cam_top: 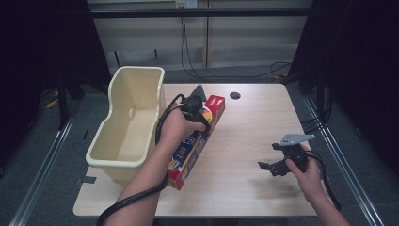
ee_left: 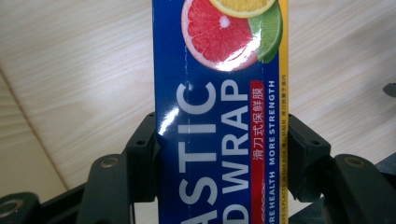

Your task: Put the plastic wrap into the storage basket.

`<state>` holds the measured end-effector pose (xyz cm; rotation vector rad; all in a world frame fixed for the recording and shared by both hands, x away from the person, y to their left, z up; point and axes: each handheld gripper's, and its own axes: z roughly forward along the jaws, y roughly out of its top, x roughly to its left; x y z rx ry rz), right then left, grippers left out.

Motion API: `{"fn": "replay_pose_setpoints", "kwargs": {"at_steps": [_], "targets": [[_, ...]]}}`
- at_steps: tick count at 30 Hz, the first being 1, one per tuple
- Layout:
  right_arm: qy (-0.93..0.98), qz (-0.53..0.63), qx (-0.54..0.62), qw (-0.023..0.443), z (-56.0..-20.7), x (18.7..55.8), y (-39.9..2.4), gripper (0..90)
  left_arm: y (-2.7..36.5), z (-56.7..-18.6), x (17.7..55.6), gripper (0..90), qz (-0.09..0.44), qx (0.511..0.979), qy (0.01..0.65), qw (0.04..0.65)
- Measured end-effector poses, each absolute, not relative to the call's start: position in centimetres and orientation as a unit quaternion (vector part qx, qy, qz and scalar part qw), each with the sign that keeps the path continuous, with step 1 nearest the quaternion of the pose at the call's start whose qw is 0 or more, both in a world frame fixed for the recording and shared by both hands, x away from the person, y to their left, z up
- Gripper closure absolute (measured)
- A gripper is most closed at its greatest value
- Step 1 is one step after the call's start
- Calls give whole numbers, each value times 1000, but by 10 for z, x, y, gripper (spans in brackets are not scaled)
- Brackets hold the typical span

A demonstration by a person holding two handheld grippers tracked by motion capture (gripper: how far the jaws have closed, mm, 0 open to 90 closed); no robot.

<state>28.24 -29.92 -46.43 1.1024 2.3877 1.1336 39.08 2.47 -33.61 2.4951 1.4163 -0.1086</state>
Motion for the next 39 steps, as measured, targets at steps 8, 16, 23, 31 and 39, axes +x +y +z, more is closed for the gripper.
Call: {"fn": "replay_pose_setpoints", "kwargs": {"at_steps": [8,16,23,31,39], "targets": [[827,393,377,136,-464,282,-299,21,32,-319,391,407,-39,859,494,133],[830,391,377,132,-465,282,-298,21,39,-305,392,408,-36,857,496,132],[829,392,378,131,-464,282,-298,21,44,-295,393,408,-35,856,498,135],[830,393,375,130,-463,282,-297,21,49,-284,394,408,-42,851,505,137],[829,394,374,130,-463,282,-297,21,56,-274,395,409,-37,843,516,148]]}}
